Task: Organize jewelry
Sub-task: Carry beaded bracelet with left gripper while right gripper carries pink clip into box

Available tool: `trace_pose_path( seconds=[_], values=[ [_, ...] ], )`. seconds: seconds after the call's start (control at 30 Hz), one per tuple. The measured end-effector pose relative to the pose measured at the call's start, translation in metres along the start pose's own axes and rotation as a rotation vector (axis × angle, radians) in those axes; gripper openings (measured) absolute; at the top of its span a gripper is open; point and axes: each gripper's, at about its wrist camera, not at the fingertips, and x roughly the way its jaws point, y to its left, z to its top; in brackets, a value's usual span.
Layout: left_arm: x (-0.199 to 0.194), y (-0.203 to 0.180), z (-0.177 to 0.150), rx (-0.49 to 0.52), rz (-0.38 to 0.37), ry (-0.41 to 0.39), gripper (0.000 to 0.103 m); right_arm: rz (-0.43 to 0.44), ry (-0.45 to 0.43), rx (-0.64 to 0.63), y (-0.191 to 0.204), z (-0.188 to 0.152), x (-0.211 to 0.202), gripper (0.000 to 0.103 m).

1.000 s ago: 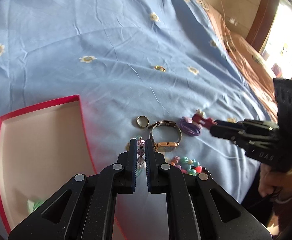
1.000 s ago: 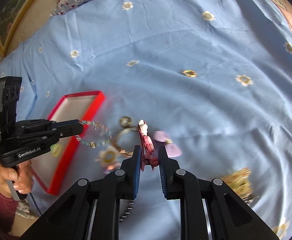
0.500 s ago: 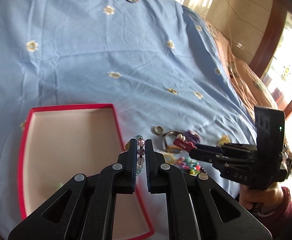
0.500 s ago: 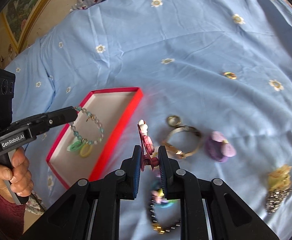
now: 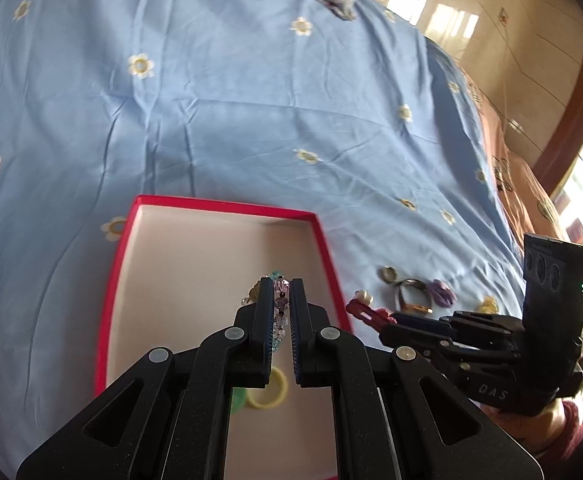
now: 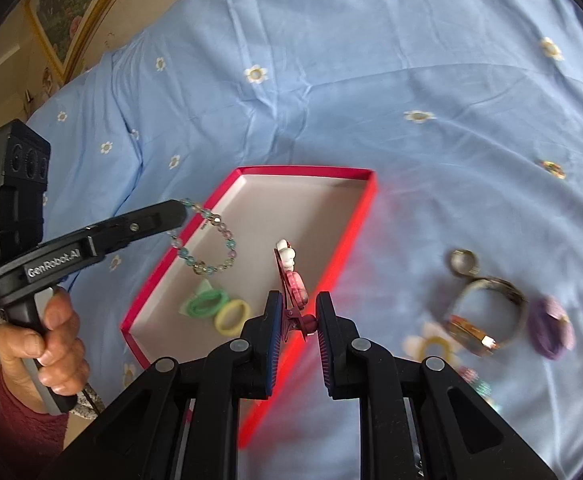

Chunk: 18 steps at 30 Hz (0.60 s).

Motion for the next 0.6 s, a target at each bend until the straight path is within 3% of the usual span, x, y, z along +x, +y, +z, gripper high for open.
trace_pose_path(
  seconds=[0.33,0.6],
  values=[
    [0.022,0.041,-0.004,-0.09,0.038,0.015,0.006,0.006,0.053,-0.007,0.015,0.013,0.047,0.017],
    [0.033,0.069,-0.017,-0.151,0.088,0.058,0.006,-0.041,0.11,-0.072,0.031,0.015,0.079,0.017]
  ],
)
